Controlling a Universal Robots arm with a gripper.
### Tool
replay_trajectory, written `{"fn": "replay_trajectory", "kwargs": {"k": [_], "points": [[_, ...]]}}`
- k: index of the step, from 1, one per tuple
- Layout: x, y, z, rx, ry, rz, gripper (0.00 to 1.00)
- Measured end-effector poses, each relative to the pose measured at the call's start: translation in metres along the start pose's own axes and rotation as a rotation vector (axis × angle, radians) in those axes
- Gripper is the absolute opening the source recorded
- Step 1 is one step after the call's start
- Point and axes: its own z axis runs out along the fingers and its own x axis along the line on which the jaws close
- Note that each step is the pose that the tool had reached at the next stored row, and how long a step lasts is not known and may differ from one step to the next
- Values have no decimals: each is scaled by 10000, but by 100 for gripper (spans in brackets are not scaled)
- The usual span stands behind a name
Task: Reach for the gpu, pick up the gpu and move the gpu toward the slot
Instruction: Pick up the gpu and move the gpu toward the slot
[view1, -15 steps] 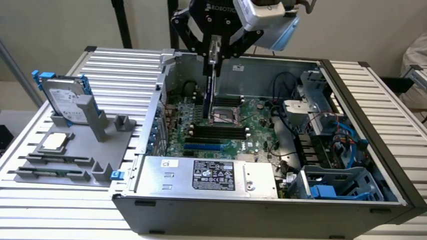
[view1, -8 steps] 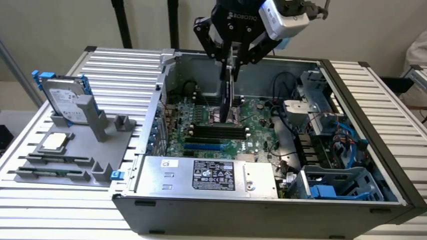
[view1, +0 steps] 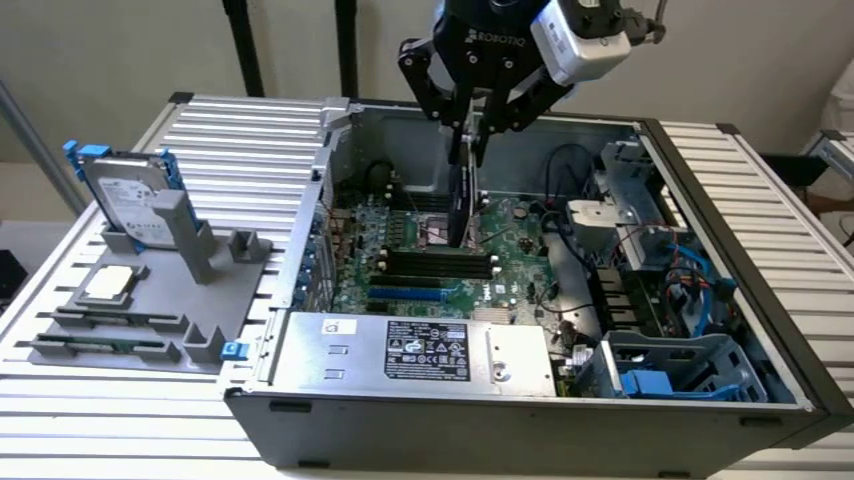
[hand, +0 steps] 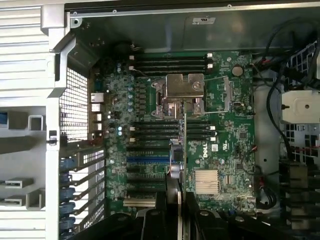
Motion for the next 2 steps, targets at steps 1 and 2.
{"fn": "replay_trajectory", "kwargs": {"k": [1,2], "points": [[-1,1,-1,3,1,-1,26],[0,0,-1,2,0,-1,26]]}}
